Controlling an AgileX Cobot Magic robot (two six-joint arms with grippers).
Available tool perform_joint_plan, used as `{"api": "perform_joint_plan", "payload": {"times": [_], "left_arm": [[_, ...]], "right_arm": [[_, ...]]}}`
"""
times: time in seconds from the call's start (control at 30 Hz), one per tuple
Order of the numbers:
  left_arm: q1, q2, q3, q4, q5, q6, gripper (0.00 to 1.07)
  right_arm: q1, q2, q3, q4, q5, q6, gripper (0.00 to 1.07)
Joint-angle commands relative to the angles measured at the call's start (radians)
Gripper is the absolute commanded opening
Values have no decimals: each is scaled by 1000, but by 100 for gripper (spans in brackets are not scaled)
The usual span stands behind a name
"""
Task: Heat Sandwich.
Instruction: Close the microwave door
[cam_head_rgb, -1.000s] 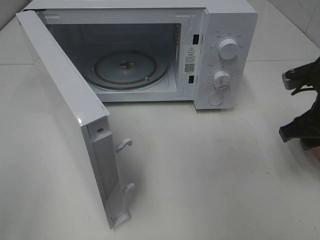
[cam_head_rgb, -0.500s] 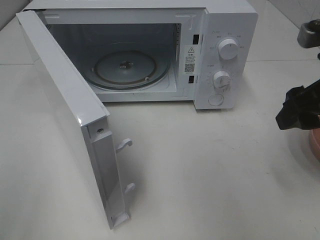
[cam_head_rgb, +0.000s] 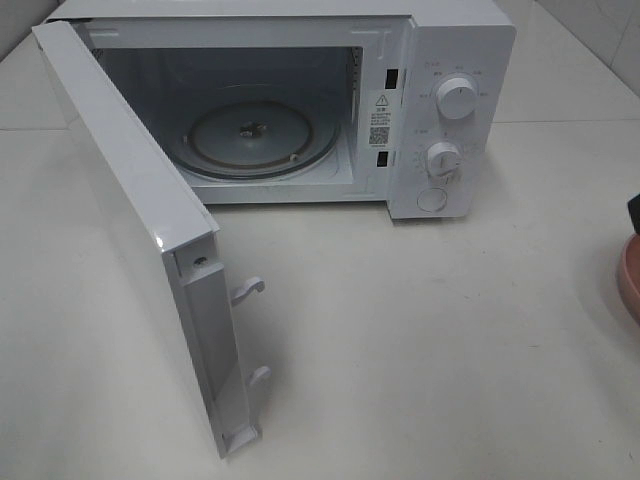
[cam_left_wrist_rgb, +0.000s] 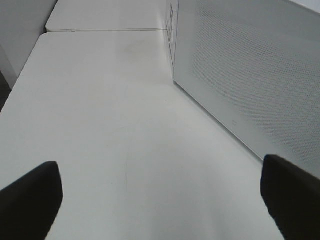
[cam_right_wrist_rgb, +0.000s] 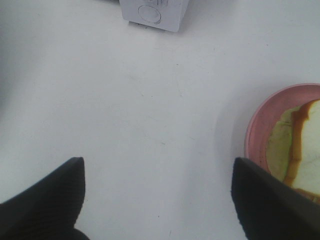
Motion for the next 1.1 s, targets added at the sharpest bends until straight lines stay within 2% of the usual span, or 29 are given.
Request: {"api": "perform_joint_plan", "payload": {"times": [0.03,0.2,0.5,0.6,0.83,1.1], "left_arm": [[1,-23,1,1,0,-5,103],[1,-23,1,1,0,-5,103],[1,-23,1,1,0,-5,103],[1,-23,1,1,0,-5,103],[1,-23,1,1,0,-5,103],[1,-23,1,1,0,-5,103]], "right_arm": [[-4,-69,1,-10,70,7,77],[-4,-135,1,-17,130,15,76],[-5,-376,1,-39,212,63,76],[-32,-456,17,-42,241,65,76],[-86,-644,140,-59,263,68,76],[-86,-762,234,-60,215,76,76]]}}
